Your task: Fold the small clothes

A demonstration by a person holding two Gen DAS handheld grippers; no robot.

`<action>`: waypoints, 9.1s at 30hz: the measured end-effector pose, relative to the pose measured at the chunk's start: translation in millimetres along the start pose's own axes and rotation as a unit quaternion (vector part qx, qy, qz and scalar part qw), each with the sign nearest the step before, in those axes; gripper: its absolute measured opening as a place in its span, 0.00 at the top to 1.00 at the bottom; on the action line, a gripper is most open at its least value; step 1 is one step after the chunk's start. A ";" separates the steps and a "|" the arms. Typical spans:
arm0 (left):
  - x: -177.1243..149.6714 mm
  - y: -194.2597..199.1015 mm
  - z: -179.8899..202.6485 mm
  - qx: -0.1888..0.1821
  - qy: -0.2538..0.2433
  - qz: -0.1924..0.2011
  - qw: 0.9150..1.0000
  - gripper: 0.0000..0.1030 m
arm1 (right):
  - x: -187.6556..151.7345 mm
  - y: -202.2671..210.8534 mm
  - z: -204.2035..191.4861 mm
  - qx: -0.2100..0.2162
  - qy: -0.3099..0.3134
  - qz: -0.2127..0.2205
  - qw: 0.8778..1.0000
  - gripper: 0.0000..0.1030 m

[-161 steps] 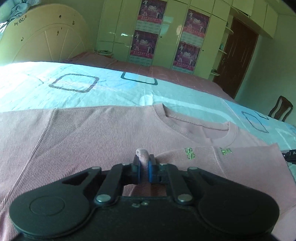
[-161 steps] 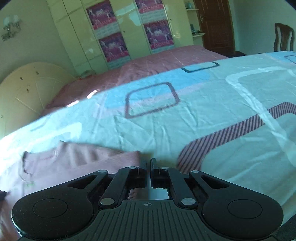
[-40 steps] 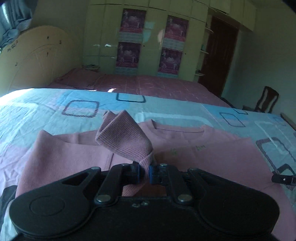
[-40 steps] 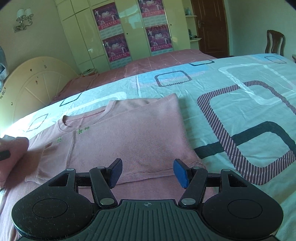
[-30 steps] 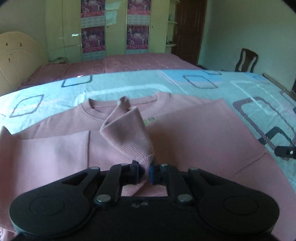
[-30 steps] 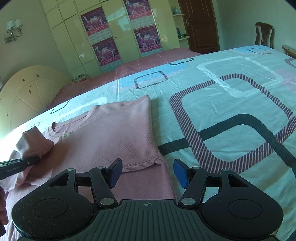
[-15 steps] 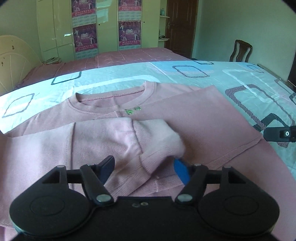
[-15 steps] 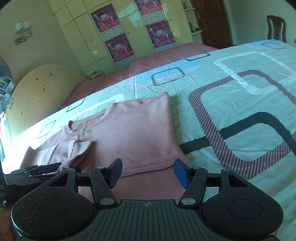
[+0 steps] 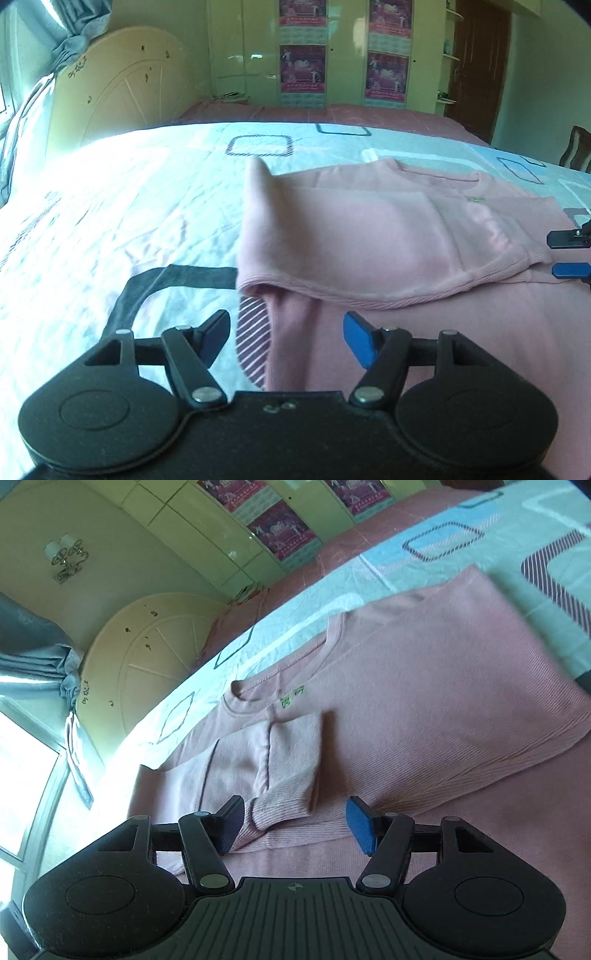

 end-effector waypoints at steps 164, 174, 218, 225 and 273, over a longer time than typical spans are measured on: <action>7.5 -40.2 36.7 -0.058 -0.060 0.038 0.996 0.37 | -9.1 8.0 11.0 -0.200 0.261 0.081 0.941 0.79; -5.5 -29.3 35.4 -0.054 -0.045 0.016 0.997 0.35 | -8.7 7.7 3.8 -0.228 0.283 0.059 0.930 0.79; -185.0 154.5 25.7 -0.192 0.248 -0.026 0.949 0.96 | -137.8 275.3 154.0 0.006 -0.001 0.020 1.000 0.53; -185.2 152.3 14.7 -0.239 0.332 0.003 0.912 0.34 | -129.6 268.9 155.8 0.018 -0.013 0.008 1.000 0.53; 89.3 -105.8 -28.9 -0.191 0.293 0.042 0.936 0.97 | 140.3 66.0 45.3 0.005 -0.015 0.049 0.999 0.93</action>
Point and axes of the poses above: each gripper's, at about its wrist camera, not at the fingertips, and y roughly against the way its jaws point, z to its right, x to its top, the point moved 8 cm from there along -y, roughly the way its jaws point, and after that the axes turned 11 degrees about -y, right-handed, at the moved point
